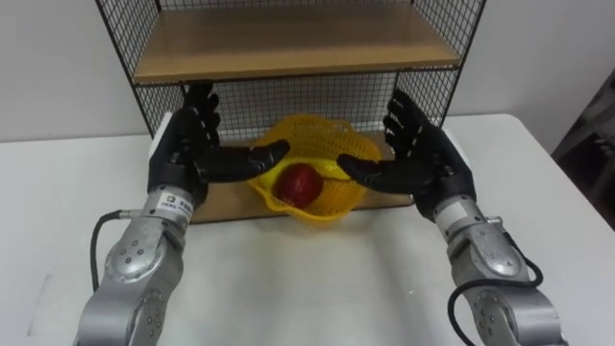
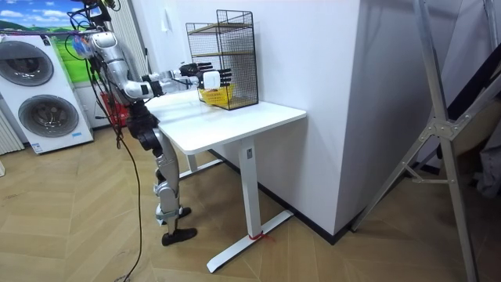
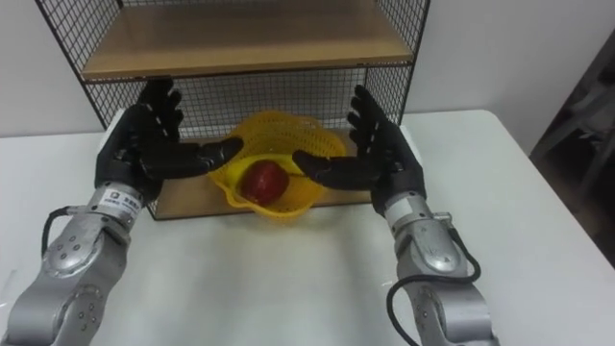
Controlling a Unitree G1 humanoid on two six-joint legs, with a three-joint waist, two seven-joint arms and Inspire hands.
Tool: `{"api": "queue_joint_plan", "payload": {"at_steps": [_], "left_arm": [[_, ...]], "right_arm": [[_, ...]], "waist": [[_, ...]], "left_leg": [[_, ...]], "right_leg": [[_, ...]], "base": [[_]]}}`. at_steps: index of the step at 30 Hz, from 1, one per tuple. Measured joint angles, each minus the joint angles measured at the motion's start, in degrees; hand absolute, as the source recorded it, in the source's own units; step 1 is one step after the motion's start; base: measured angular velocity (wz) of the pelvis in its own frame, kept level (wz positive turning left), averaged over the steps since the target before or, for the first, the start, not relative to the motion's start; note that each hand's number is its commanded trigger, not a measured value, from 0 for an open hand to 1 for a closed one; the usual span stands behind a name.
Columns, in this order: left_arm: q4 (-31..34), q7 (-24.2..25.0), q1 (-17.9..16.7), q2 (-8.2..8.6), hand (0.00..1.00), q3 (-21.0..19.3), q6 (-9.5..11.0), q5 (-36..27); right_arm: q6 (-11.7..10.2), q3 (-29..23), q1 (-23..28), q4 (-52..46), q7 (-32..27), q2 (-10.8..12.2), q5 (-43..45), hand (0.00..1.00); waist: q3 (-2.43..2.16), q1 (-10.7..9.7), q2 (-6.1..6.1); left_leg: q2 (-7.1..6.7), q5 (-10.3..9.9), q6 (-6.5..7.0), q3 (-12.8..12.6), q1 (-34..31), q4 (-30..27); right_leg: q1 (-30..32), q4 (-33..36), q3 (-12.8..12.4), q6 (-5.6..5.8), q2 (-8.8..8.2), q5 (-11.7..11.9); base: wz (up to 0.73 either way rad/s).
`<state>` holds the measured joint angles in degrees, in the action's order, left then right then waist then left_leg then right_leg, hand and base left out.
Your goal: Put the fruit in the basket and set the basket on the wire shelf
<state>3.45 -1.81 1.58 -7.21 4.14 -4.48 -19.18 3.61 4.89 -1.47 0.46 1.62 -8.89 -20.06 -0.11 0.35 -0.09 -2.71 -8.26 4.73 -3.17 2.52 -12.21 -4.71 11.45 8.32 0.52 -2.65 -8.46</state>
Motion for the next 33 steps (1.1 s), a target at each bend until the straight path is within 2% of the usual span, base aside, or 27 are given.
{"api": "queue_joint_plan", "payload": {"at_steps": [4, 10, 15, 18, 22, 24, 26, 29, 33], "left_arm": [[1.5, 0.1, -3.2, 0.08, 0.0, 0.0, 2.2, 0.0], [1.5, 0.1, -5.8, 0.07, 0.0, 0.3, 5.1, -0.1], [1.5, 0.3, -8.4, 0.04, 0.0, 0.6, 6.1, -0.4], [1.6, 0.9, -11.3, -0.01, 0.0, 0.6, 6.4, -1.9], [2.5, 1.5, -14.1, 0.09, 0.0, 0.6, 7.2, -4.0], [3.3, 2.3, -15.1, 0.04, 0.0, 0.5, 7.9, -4.0], [4.7, 3.2, -16.5, 0.09, 0.0, 0.5, 10.2, -4.8], [5.9, 3.7, -18.5, 0.03, 0.0, 0.5, 12.6, -7.5], [6.0, 3.7, -20.4, -0.03, 0.0, 0.4, 14.0, -9.0]], "right_arm": [[-1.8, -1.2, 1.2, -3.6, -1.1, 0.2, 2.6, 0.0], [-5.0, -1.7, 2.9, -5.7, -1.4, 0.1, 2.7, 0.0], [-5.5, -1.7, 3.8, -5.7, -1.1, 0.1, 5.1, 0.0], [-5.5, -1.7, 7.9, -9.0, -1.2, 0.1, 7.8, 0.0], [-5.7, -1.7, 10.7, -12.7, -0.8, 0.0, 9.8, 0.0], [-6.6, -1.8, 11.7, -13.2, -0.1, 0.0, 9.8, 0.0], [-8.1, -1.8, 13.1, -13.6, 0.5, 0.0, 9.2, 0.0], [-9.4, -1.9, 15.2, -13.6, 1.1, 0.0, 8.7, 0.0], [-9.9, -2.7, 16.1, -13.7, 1.1, 0.0, 8.6, 0.0]], "waist": [[-0.02, -0.1, 0.04], [-0.01, -0.1, 0.05], [0.03, -0.5, 0.13], [-0.24, -0.6, 0.52], [-0.27, -0.6, 0.45], [-0.26, -0.7, 0.13], [0.0, -0.5, -0.4], [0.1, -0.2, -0.86], [0.15, -0.1, -0.96]], "left_leg": [[0.04, 0.0, -0.02, -0.1, 0.1, 0.1], [0.06, 0.0, -0.06, -0.1, 0.1, 0.1], [0.05, 0.0, -0.08, -0.1, -0.1, 0.0], [0.08, 0.0, -0.07, 0.1, -0.7, 0.0], [0.07, 0.0, -0.09, 0.1, -0.9, 0.1], [0.05, 0.1, -0.2, 0.1, -0.8, 0.4], [0.05, 0.1, -0.24, 0.1, -0.7, 0.5], [0.05, 0.0, -0.42, 0.1, -0.9, 0.5], [0.03, 0.0, -0.45, 0.1, -1.0, 0.5]], "right_leg": [[0.0, 0.0, -0.3, 0.01, 0.17, 0.0], [-0.1, 0.0, -0.3, 0.01, 0.2, 0.0], [-0.1, -0.1, -0.3, 0.03, 0.2, 0.0], [0.0, -0.7, -0.1, 0.22, 0.27, 0.2], [0.6, -0.6, -0.2, 0.26, 0.29, 0.2], [0.6, -0.7, -0.2, 0.26, 0.26, 0.2], [0.5, -0.8, 0.3, 0.26, 0.23, 0.2], [0.5, -0.8, 0.3, 0.43, 0.23, 0.1], [0.7, -0.8, 0.4, 0.59, 0.21, 0.0]], "base": [[-0.03], [0.0], [0.0], [0.0], [0.0], [0.0], [0.0], [0.0], [0.0]]}}
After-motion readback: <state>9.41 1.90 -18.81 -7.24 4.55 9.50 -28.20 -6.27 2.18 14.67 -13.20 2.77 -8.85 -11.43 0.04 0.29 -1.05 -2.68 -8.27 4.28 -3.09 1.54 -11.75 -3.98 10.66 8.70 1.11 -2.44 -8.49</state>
